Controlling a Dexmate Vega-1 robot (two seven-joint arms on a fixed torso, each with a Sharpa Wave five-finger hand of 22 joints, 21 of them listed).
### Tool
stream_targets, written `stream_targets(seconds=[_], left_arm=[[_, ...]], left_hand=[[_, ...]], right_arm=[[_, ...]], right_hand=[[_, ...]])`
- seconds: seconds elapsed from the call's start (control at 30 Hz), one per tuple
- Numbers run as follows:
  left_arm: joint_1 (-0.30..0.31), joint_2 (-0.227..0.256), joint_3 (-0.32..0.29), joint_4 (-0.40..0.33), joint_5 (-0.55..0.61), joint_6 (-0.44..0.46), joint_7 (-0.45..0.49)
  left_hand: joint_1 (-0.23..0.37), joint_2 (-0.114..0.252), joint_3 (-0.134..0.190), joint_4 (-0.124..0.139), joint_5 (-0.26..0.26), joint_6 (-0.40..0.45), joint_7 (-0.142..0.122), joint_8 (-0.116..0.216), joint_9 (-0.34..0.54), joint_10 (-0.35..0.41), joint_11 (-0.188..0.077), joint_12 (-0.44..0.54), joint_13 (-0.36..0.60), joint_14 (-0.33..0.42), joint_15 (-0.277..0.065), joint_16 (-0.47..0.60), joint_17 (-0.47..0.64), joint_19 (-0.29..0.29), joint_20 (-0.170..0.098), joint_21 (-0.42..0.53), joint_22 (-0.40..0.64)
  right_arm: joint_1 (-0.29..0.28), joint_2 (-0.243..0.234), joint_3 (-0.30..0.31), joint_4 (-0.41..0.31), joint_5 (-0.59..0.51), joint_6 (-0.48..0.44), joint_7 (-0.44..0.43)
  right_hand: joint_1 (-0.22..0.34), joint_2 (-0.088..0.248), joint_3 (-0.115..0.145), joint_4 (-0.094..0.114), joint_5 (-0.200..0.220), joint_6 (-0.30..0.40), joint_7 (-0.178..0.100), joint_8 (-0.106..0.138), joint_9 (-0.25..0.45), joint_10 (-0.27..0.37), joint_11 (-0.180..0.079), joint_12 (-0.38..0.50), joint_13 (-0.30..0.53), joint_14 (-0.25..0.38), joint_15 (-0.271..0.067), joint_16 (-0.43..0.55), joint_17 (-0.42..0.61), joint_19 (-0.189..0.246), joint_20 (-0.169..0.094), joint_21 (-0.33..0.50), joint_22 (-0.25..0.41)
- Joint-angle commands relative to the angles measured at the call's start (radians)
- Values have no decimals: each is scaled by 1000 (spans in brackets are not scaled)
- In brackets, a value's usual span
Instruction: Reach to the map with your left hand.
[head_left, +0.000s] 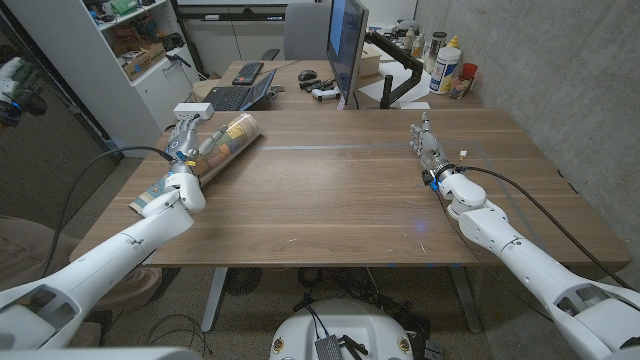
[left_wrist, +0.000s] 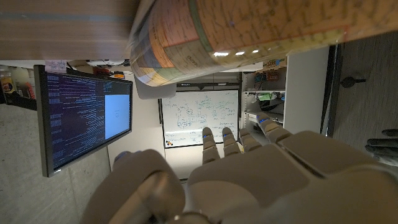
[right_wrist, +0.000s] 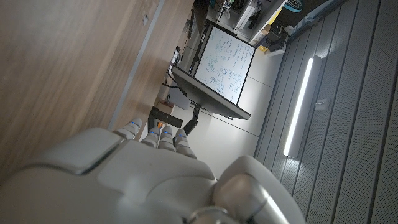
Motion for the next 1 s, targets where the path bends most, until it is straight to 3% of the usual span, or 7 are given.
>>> stream_targets(seconds=[0.03, 1.0], left_arm=[[-26, -5, 30, -1, -4, 39, -28], [-41, -5, 57, 4, -14, 81, -48]], left_hand=[[-2, -2, -2, 1, 0, -1, 1, -2, 3, 2, 5, 1, 4, -11, 5, -3, 5, -3, 5, 1, 2], [1, 1, 0, 2, 0, -2, 4, -2, 3, 0, 7, 0, 4, -19, 8, -1, 6, -6, 7, 0, 2]], right_arm=[[-3, 0, 1, 5, 5, -4, 1], [-7, -6, 4, 3, 6, 2, 6]], right_hand=[[7, 16, -7, 0, 3, -5, -2, 6, 4, -9, -4, -3, 4, -33, -4, -2, 2, -6, -1, 9, 5], [7, 17, -8, 0, 4, -5, -3, 6, 4, -9, -3, -2, 4, -33, -3, -2, 2, -7, 1, 9, 5]])
